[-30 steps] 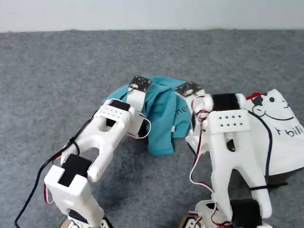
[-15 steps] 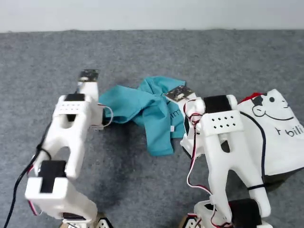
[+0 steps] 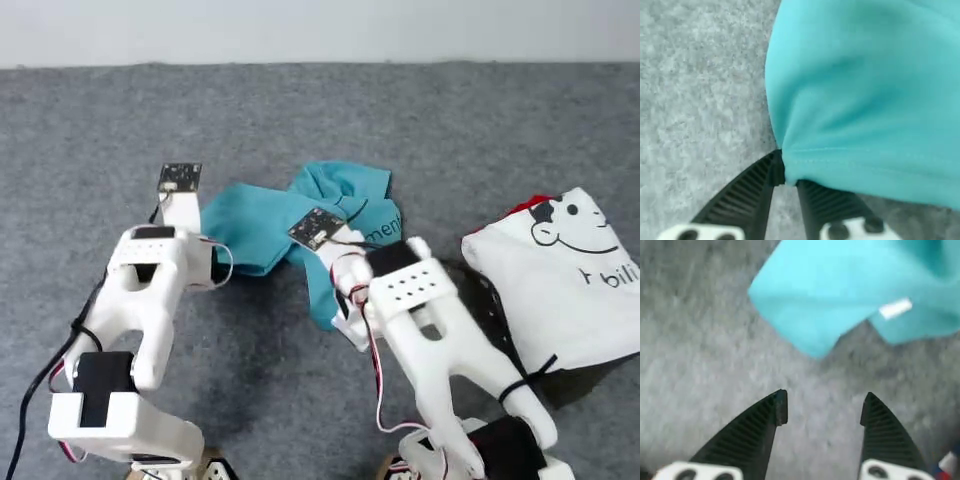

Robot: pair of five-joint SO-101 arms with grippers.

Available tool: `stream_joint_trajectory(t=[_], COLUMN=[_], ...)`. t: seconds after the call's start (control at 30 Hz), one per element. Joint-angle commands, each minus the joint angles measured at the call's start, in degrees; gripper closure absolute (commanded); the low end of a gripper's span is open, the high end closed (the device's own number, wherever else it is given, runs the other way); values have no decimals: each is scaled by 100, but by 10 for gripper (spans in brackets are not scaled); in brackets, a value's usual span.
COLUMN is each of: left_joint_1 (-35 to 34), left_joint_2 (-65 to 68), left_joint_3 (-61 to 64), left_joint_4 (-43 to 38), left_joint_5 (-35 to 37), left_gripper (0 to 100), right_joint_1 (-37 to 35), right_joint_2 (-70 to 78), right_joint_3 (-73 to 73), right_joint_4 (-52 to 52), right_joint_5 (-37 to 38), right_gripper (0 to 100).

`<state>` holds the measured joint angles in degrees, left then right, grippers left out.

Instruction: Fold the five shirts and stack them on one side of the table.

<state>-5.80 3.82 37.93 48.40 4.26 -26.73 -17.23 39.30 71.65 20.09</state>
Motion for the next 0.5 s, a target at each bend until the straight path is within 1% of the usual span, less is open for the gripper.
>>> stream_joint_trajectory(t=[0.0,0.13,0.3,0.37,0.47], left_joint_1=[-35,-35,-35,-35,-35], left_joint_2=[-246,-246,-246,-246,-246], left_joint_3=[22,22,22,22,22], left_joint_4=[-246,-246,-246,-246,-246], left_joint_5=[35,35,26,18,18], left_gripper=[988,988,988,988,988], right_joint_1=[-75,-75,-101,-268,-637], right_joint_2=[-180,207,1262,1631,2026], right_joint_3=[237,360,308,176,-70], right_joint_4=[-760,-1376,-2044,-2132,-2053], right_joint_5=[-158,-536,-607,-607,-563], right_gripper=[761,761,766,810,935])
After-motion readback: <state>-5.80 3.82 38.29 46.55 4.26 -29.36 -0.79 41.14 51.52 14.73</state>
